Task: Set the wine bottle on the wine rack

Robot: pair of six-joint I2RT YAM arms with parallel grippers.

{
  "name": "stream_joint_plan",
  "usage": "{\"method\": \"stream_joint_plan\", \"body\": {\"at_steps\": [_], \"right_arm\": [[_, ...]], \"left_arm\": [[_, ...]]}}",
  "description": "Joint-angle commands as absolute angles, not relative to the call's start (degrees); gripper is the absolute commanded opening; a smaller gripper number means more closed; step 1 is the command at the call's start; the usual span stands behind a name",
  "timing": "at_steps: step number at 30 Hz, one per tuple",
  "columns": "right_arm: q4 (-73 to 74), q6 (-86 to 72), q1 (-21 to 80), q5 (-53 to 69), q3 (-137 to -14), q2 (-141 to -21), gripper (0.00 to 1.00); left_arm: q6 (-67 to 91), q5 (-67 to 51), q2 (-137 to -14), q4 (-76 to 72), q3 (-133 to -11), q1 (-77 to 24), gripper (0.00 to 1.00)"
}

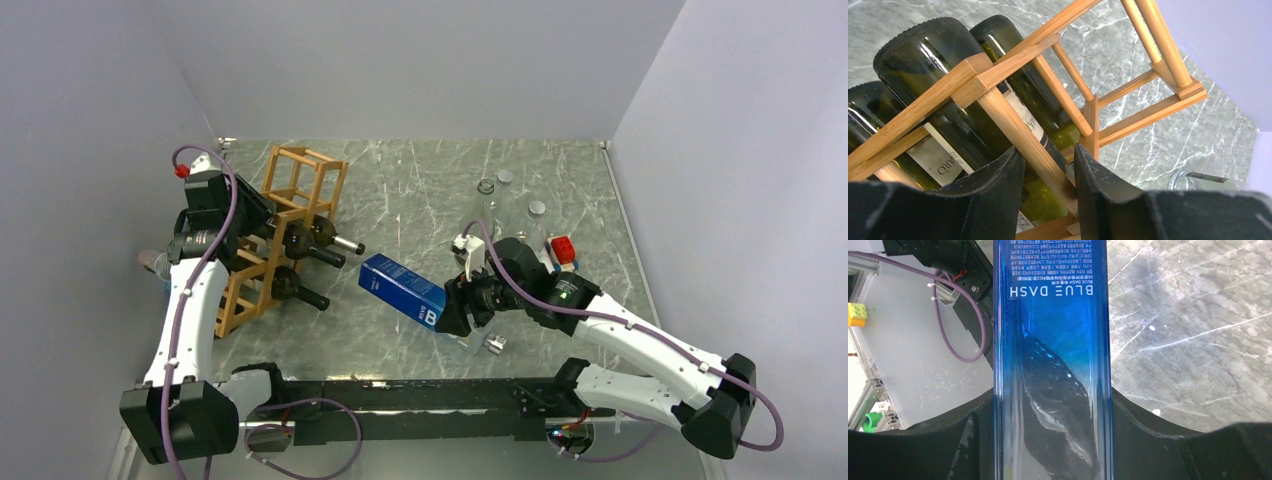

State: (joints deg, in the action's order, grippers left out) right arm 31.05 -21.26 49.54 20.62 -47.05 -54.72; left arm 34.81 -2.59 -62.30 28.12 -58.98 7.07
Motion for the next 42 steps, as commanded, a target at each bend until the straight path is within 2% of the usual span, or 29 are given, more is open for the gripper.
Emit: {"method": "stream_joint_plan", "body": {"at_steps": [1, 5, 6, 17, 24, 30, 34, 42], "right_arm": [[18.11, -21.53, 49.66, 23.62, -48.92, -51.67, 0.00], [17.89, -21.51, 49.69, 23.58, -48.78, -51.74, 0.00], [17.78, -21.53, 49.71, 23.62, -48.85, -51.91, 0.00], [17.04, -21.70, 50.21, 26.08, -50.18, -52.81, 0.00], [15.50, -21.95, 51.96, 28.79, -50.80, -54.83, 0.00], [10.93, -24.31, 58.38, 23.91, -52.15, -60.16, 0.00], [6.09, -26.07, 62.47, 22.14, -53.95, -65.38, 0.00], [0.67, -27.43, 68.29, 19.05, -61.08, -74.36, 0.00]], "left_arm": [[37.14, -9.43, -61.26, 24.10, -58.75, 6.19, 0.20], [38.38, -9.19, -61.56, 24.17, -59.00, 6.15, 0.02], [39.02, -9.60, -61.65, 23.83, -58.68, 6.15, 0.01], [57.18, -16.16, -60.43, 12.47, -50.23, 6.06, 0.01], [65.87, -10.94, -56.85, 10.67, -48.12, 4.01, 0.01], [72.51, -1.70, -53.08, 11.02, -45.88, -0.30, 0.01], [76.38, -0.21, -51.75, 10.96, -44.43, -2.67, 0.01], [73.85, 4.50, -52.82, 14.22, -47.03, -2.90, 0.01]]}}
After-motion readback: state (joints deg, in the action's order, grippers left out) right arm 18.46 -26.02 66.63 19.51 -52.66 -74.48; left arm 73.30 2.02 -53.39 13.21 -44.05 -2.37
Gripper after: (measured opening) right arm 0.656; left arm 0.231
